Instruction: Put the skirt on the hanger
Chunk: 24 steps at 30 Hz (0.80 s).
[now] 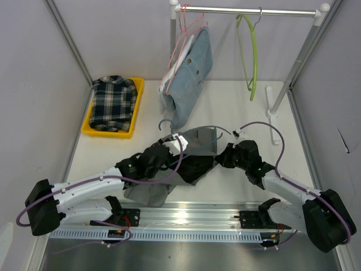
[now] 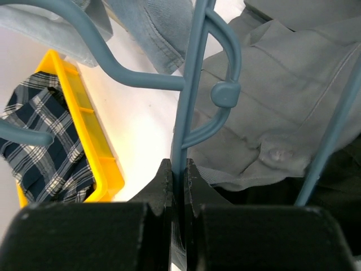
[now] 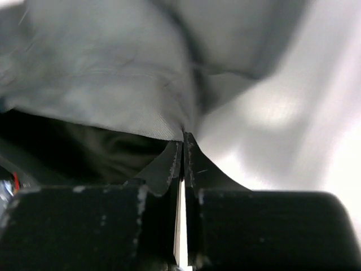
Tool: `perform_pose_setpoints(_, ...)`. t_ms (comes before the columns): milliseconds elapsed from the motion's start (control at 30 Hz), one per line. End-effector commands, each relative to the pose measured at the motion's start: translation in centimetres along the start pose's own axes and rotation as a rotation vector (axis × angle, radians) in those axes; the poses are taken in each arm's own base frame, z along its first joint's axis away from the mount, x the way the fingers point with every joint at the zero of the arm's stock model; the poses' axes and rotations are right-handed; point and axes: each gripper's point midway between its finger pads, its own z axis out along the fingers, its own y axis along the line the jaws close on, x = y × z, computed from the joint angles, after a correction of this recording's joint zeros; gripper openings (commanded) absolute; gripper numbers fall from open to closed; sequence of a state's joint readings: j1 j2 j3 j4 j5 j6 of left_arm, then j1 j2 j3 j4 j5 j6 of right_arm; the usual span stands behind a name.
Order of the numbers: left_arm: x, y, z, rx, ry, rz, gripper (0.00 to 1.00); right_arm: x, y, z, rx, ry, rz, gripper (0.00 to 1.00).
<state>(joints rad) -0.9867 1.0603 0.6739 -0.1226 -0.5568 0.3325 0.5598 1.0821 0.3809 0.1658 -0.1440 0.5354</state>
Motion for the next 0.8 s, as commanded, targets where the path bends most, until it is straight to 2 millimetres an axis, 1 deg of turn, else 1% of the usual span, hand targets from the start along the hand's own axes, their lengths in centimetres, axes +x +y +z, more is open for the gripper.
perform_pose_setpoints(0, -2.8, 1.4, -1.2, -0.062, -0.086, -0.023, 0.0, -3.2, -1.3, -0.3, 0.023, -0.058, 0.116, 0.0)
perform_pose_setpoints(33, -2.8, 1.4, -1.3, -0.064, -0.087, -0.002, 0.0, -4.3, -1.9, -0.7, 0.032, -0.078, 0.136, 0.0)
perform_pose_setpoints(67, -2.9, 0.8, -1.5, -0.057, -0.095, 0.02, 0.0, -4.2, -2.4, -1.0, 0.062, -0.059, 0.145, 0.0)
perform_pose_setpoints(100, -2.9, 1.1, -1.6, -0.089, -0.095, 0.033, 0.0, -5.8, -1.9, -1.3, 0.064, -0.083, 0.135, 0.0)
perform_pose_setpoints(133, -2.8, 1.1, -1.5, -0.095, -0.088, 0.059, 0.0, -6.7, -2.0, -1.7, 0.08, -0.096, 0.136, 0.0)
perform_pose_setpoints(167, -2.8, 0.8, -1.6, -0.093, -0.086, 0.073, 0.0, -6.4, -2.6, -2.1, 0.115, -0.066, 0.139, 0.0)
perform_pose_setpoints(200, -2.8, 0.9, -1.6, -0.105, -0.082, 0.085, 0.0, -7.8, -2.2, -2.5, 0.113, -0.087, 0.138, 0.0)
perform_pose_setpoints(233, -2.7, 0.7, -1.5, -0.105, -0.081, 0.095, 0.0, -8.4, -2.2, -2.8, 0.117, -0.092, 0.142, 0.0)
perform_pose_setpoints(267, -2.7, 0.5, -1.6, -0.103, -0.081, 0.102, 0.0, -8.7, -2.9, -3.2, 0.136, -0.086, 0.158, 0.0)
perform_pose_setpoints(300, -2.6, 0.6, -1.6, -0.114, -0.075, 0.111, 0.0, -9.2, -3.0, -3.4, 0.141, -0.088, 0.166, 0.0)
perform_pose_setpoints(333, -2.6, 0.5, -1.5, -0.118, -0.07, 0.12, 0.0, -10.1, -2.9, -3.7, 0.14, -0.1, 0.167, 0.0)
perform_pose_setpoints(367, -2.5, 0.2, -1.6, -0.114, -0.069, 0.133, 0.0, -10.6, -3.7, -4.1, 0.163, -0.104, 0.181, 0.0)
perform_pose_setpoints(433, -2.0, -0.1, -1.4, -0.124, -0.055, 0.171, 0.0, -11.4, -3.8, -4.6, 0.159, -0.107, 0.19, 0.0)
perform_pose_setpoints(533, -1.2, -1.6, -0.9, -0.099, -0.033, 0.204, 0.0, -12.1, -4.4, -5.0, 0.165, -0.11, 0.191, 0.0)
perform_pose_setpoints(567, -1.0, -2.1, -0.7, -0.086, -0.027, 0.209, 0.0, -12.0, -4.4, -5.1, 0.171, -0.098, 0.19, 0.0)
perform_pose_setpoints(633, -0.9, -2.9, -0.4, -0.063, -0.015, 0.192, 0.0, -11.4, -4.6, -5.0, 0.18, -0.076, 0.189, 0.0)
perform_pose_setpoints(667, 0.2, -3.8, 0.0, -0.033, 0.033, 0.227, 0.0, -10.8, -4.8, -5.0, 0.187, -0.065, 0.189, 0.0)
perform_pose_setpoints(700, -0.4, -4.0, 0.1, -0.025, 0.035, 0.204, 0.0, -10.4, -4.8, -5.1, 0.193, -0.058, 0.184, 0.0)
perform_pose_setpoints(733, -0.1, -4.4, 0.3, -0.012, 0.05, 0.209, 0.0, -10.1, -5.1, -5.1, 0.206, -0.056, 0.178, 0.0)
perform_pose_setpoints(767, -0.4, -5.2, 0.5, 0.028, 0.047, 0.204, 0.0, -9.8, -5.2, -5.0, 0.213, -0.049, 0.174, 0.0)
